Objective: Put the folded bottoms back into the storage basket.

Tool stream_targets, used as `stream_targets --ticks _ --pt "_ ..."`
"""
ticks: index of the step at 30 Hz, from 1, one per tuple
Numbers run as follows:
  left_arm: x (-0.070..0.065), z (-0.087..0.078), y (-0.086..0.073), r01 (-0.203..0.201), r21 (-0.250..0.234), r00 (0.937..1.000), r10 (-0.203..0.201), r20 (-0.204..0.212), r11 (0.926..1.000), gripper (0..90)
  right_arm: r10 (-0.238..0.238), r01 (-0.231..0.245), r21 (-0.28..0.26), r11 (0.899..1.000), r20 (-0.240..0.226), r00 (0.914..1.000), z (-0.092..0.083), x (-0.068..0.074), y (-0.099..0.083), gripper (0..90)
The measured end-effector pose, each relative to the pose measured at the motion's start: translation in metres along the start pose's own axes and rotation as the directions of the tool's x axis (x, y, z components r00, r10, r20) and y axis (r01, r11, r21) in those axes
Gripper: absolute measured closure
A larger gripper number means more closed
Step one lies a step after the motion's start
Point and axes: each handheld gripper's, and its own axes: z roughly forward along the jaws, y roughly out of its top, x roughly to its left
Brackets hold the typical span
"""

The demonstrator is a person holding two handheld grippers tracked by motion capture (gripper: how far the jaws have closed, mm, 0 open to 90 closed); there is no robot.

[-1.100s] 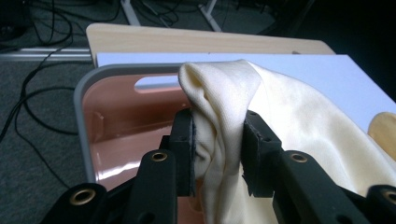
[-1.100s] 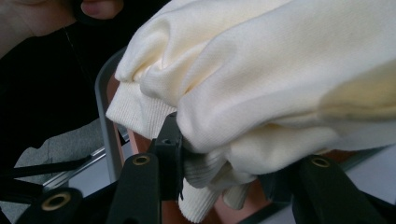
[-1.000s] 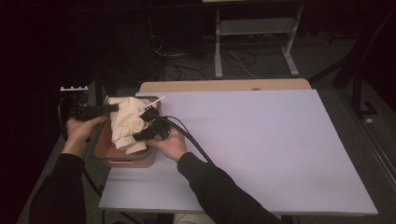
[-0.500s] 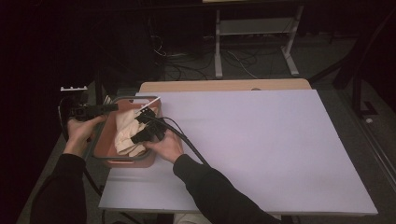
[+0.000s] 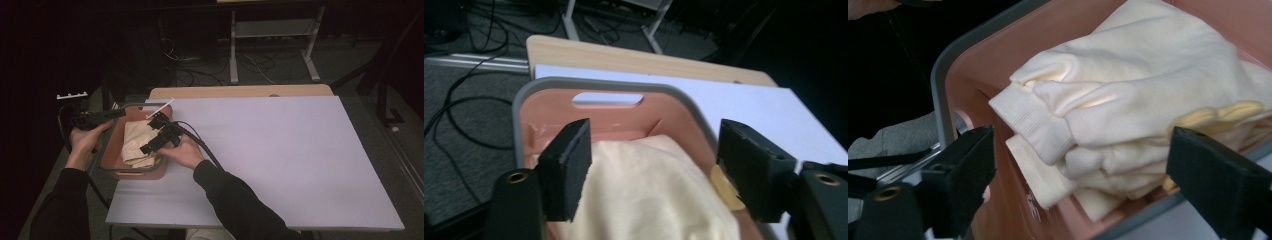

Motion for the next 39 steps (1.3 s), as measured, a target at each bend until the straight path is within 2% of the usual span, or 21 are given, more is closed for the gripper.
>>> stream_targets --ticks 5,9,14,15,25,36,39 --pt "-0.007 -0.004 -0.006 -0.002 -0.004 0.9999 0.002 0.013 1.0000 20.6 -0.026 0.026 -0.021 0.999 -0.005 0.9996 -0.012 -0.002 -0.001 0.8" --pt "-0.012 -0.008 -0.010 -0.010 -0.025 0.9999 0.010 0.010 0.9996 13.5 -0.043 0.043 -0.017 0.999 0.000 0.9991 -0.020 -0.004 -0.006 0.0" --pt "-0.021 -0.012 -0.016 -0.045 -0.052 0.9990 0.045 -0.003 0.9976 0.8 -0.045 0.045 -0.008 0.999 0.023 0.9987 -0.028 -0.010 -0.016 0.0" --pt "-0.024 -0.013 -0.017 -0.062 -0.053 0.9981 0.062 -0.004 0.9967 0.0 -0.045 0.045 -0.008 0.999 0.023 0.9987 -0.029 -0.011 -0.017 0.0" --pt "-0.049 -0.016 -0.024 -0.121 -0.070 0.9924 0.122 0.015 0.9902 0.0 -0.040 0.041 -0.037 0.998 0.017 0.9990 -0.050 -0.021 -0.030 0.0" --pt "-0.069 -0.015 -0.030 -0.151 -0.061 0.9885 0.151 0.001 0.9866 0.0 -0.034 0.036 -0.051 0.998 0.038 0.9987 -0.072 -0.033 -0.044 0.0" --pt "-0.076 -0.017 -0.034 -0.152 -0.083 0.9883 0.152 0.004 0.9850 0.0 -0.023 0.026 -0.064 0.998 0.038 0.9990 -0.079 -0.037 -0.048 0.0"
